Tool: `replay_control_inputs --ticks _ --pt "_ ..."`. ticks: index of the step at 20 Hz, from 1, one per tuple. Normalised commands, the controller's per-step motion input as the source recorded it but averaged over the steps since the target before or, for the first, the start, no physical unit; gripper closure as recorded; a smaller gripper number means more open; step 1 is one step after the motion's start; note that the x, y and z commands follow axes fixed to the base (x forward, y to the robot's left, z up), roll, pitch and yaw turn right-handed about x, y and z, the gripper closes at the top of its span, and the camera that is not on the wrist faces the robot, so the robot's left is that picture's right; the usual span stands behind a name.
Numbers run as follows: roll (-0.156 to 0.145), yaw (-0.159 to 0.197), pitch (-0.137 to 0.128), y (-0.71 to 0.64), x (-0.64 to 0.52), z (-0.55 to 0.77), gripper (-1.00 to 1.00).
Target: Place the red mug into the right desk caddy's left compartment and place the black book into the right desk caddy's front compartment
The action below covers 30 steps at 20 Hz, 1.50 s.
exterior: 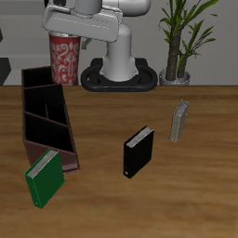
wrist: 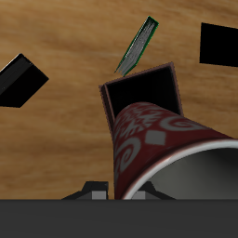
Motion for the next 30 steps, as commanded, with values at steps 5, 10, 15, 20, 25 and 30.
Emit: replay_control_inputs --ticks 5,10,15,20,25,30 --pt "-0.102 -0.037 0.044 -0.21 0.26 -0.06 1.00" --pt "-0.056 -0.017 0.016 -0.05 0.11 -0.05 1.00" --pt "-0.019 0.010 0.032 0.11 0.17 -0.19 1.00" --pt "-0.040 0.011 0.026 -0.06 0.10 -0.12 1.00" --pt "0.159 -0.022 0.016 0.19 0.03 -0.05 1.00" --pt "0.133 0.000 -0.002 0.08 -0.05 0.02 1.00"
